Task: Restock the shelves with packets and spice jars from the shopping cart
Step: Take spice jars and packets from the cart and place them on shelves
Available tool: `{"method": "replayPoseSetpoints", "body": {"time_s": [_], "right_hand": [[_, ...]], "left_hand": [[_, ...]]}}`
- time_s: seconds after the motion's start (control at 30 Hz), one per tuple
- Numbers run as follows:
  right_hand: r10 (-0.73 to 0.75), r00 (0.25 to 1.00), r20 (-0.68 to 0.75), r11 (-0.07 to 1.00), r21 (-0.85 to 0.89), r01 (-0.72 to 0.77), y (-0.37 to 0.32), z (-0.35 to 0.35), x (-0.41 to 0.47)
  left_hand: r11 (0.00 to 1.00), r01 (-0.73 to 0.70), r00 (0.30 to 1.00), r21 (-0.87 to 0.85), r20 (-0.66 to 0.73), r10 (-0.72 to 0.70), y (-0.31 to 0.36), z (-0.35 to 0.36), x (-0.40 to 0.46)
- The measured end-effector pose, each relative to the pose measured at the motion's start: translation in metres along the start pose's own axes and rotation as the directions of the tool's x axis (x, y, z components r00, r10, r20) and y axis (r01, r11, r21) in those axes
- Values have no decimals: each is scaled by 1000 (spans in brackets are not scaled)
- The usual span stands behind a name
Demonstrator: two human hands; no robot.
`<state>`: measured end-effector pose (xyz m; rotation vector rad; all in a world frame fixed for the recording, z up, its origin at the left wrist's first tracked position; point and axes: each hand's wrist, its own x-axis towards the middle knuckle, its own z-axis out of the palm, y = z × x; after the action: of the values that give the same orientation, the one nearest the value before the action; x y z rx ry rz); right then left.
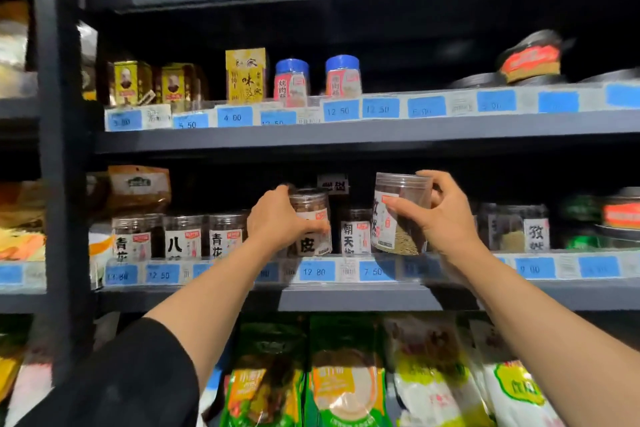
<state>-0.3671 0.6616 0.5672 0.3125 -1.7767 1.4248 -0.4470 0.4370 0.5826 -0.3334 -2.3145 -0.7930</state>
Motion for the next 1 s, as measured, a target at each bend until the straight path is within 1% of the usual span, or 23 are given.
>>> {"method": "replayPoseSetpoints", "body": {"time_s": [0.1, 0.17, 0.33, 0.47, 0.53, 0.57, 0.6, 0.63, 0.67, 0.7, 0.73, 0.77, 0.8, 0.83, 0.87, 0.9, 0.93, 0.97, 1.0], "right_hand": [[9, 1000, 16, 1000, -14, -9, 8, 2, 3], [20, 999, 27, 1000, 12, -21, 12, 3, 5], [73, 995, 65, 996, 50, -76, 17, 3, 8], [91, 987, 132, 987, 124, -107, 16, -1, 8], [94, 984, 152, 982, 146, -116, 17, -3, 9], [101, 982, 161, 979, 162, -127, 17, -3, 8], [110, 980, 168, 974, 179, -140, 17, -5, 7], [120, 977, 178, 969, 195, -154, 16, -6, 6], [126, 974, 190, 964, 208, -165, 15, -7, 5], [125, 972, 198, 960, 221, -169, 14, -8, 4], [121, 972, 200, 957, 235, -168, 14, -9, 4], [116, 973, 197, 955, 246, -164, 14, -10, 3], [110, 975, 194, 953, 257, -158, 13, -11, 3], [98, 977, 190, 952, 269, -148, 12, -11, 1], [84, 979, 188, 950, 282, -136, 11, -13, 0], [71, 979, 189, 948, 292, -125, 10, -15, -2], [63, 980, 191, 946, 301, -120, 9, -17, -4], [60, 979, 192, 944, 307, -118, 7, -21, -6], [61, 980, 189, 944, 308, -118, 6, -25, -7]], "left_hand": [[992, -25, 998, 120, 59, 18, -2, 12, -1], [986, -39, 997, 163, 78, 27, -4, 16, -2], [979, -54, 994, 197, 100, 35, -7, 19, -1], [985, -79, 991, 152, 123, 61, -6, 17, -2], [979, -70, 993, 191, 110, 49, -6, 17, -6], [970, -64, 997, 234, 60, 51, -7, 20, -10], [967, -56, 997, 249, -39, 68, -8, 22, -16], [974, -69, 976, 214, -187, 110, -10, 26, -22], [982, -128, 921, 141, -349, 171, -11, 28, -30], [969, -236, 837, 67, -493, 238, -9, 30, -37], [938, -348, 767, 7, -573, 289, -4, 31, -44], [897, -439, 750, -60, -574, 329, 1, 35, -48], [851, -498, 789, -167, -495, 364, 11, 40, -51], [813, -495, 853, -306, -351, 387, 22, 43, -55], [776, -439, 897, -453, -180, 403, 34, 46, -58], [740, -354, 907, -572, -16, 421, 46, 48, -61], [715, -281, 892, -640, 101, 440, 56, 50, -61], [694, -242, 877, -678, 153, 455, 64, 53, -61], [675, -216, 873, -705, 169, 456, 71, 56, -60]]}}
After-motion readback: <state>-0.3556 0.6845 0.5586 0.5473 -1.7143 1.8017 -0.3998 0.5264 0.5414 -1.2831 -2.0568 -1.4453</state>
